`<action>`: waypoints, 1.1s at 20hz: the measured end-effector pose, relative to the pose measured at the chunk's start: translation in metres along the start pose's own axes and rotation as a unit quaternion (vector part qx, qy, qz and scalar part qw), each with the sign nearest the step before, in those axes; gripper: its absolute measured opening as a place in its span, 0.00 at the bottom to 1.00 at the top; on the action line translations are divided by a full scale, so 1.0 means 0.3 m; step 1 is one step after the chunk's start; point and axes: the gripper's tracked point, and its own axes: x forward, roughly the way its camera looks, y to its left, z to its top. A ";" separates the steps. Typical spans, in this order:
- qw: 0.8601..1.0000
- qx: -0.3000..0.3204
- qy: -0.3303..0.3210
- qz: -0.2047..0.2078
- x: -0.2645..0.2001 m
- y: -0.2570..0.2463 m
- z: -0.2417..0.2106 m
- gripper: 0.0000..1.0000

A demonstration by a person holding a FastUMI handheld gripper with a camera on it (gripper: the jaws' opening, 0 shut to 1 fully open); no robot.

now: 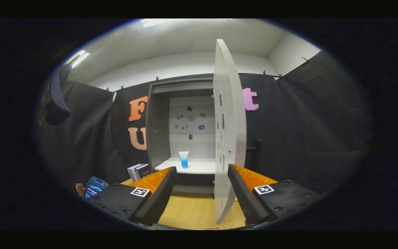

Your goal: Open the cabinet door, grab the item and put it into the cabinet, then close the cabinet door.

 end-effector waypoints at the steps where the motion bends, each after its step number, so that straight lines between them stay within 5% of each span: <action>1: 1.000 -0.004 -0.001 -0.005 -0.026 -0.029 0.010 0.94; 10: 0.995 -0.012 -0.007 -0.096 -0.029 -0.380 0.005 0.95; 22: 0.994 -0.009 -0.011 -0.110 0.194 -0.533 -0.004 0.95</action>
